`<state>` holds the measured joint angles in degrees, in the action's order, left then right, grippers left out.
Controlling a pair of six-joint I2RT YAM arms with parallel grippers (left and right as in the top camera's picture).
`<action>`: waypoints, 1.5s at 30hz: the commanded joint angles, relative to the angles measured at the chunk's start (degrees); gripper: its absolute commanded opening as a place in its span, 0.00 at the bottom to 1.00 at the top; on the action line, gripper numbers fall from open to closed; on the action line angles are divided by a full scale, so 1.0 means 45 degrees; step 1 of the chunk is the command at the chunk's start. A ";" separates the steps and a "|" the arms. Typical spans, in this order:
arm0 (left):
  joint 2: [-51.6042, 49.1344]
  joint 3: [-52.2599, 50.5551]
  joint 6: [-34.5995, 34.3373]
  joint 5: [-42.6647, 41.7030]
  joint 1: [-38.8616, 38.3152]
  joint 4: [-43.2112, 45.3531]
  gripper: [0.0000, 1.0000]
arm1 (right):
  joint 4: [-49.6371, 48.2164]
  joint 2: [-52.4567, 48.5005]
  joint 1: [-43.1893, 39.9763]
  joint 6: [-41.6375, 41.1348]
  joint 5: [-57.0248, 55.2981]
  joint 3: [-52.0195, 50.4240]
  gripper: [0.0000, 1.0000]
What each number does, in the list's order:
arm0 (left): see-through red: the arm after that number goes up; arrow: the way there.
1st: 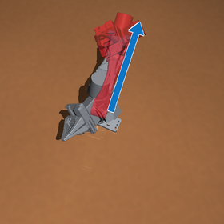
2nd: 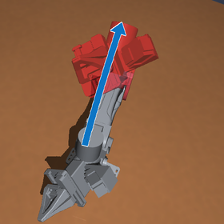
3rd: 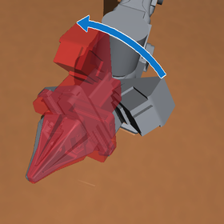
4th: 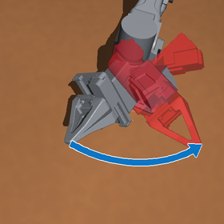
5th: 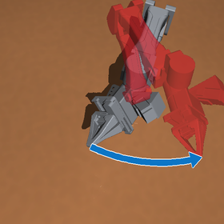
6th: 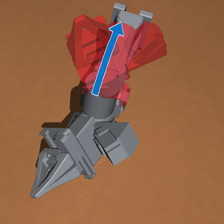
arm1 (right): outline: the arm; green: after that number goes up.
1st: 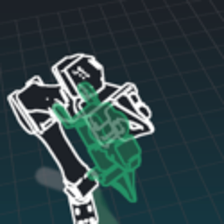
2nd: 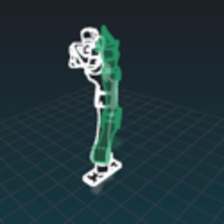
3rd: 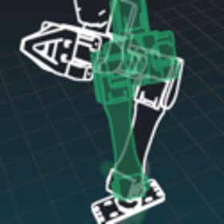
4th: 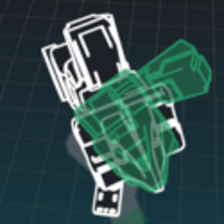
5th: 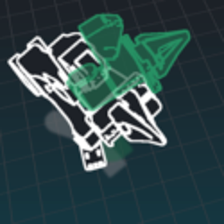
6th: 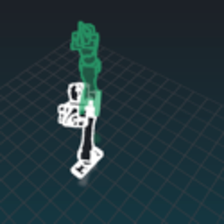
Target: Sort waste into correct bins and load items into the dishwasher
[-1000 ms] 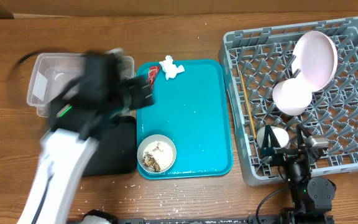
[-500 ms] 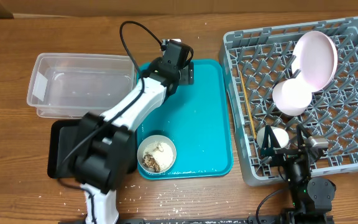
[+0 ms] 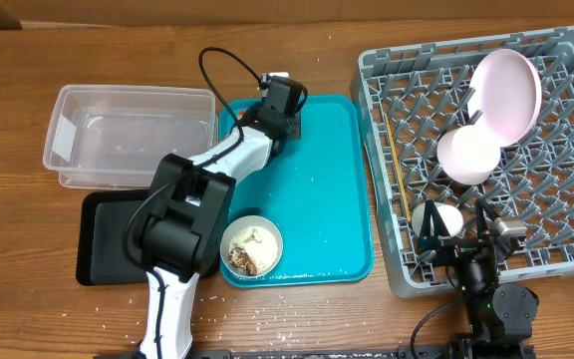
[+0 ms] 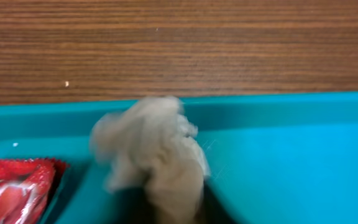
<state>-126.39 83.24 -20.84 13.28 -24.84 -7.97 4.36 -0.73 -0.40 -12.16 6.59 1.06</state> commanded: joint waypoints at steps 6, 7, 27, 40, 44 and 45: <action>0.3925 0.1715 -0.0612 0.0452 0.0335 -0.3347 0.04 | -0.0058 0.0126 -0.0044 0.0049 -0.0112 -0.0136 1.00; 0.4561 0.1768 -0.1059 0.0884 0.0481 -0.4187 0.04 | -0.0058 0.0126 -0.0044 0.0049 -0.0112 -0.0136 1.00; 0.5362 0.1865 0.2856 0.0427 0.0845 -0.8558 0.88 | -0.0058 0.0126 -0.0044 0.0049 -0.0112 -0.0136 1.00; 0.0291 0.1768 0.4692 0.5071 -0.0010 -0.7019 0.77 | -0.0058 0.0126 -0.0044 0.0049 -0.0112 -0.0136 1.00; 0.0136 0.1792 0.4677 0.5051 0.0175 -0.6975 0.38 | -0.0058 0.0126 -0.0044 0.0049 -0.0112 -0.0136 1.00; 0.0180 0.1880 0.4668 0.5051 0.0175 -0.7106 0.13 | -0.0058 0.0126 -0.0044 0.0049 -0.0117 -0.0136 1.00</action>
<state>-125.73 91.09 -0.84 33.71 -24.56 -39.57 4.36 -0.73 -0.38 -12.16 6.59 1.06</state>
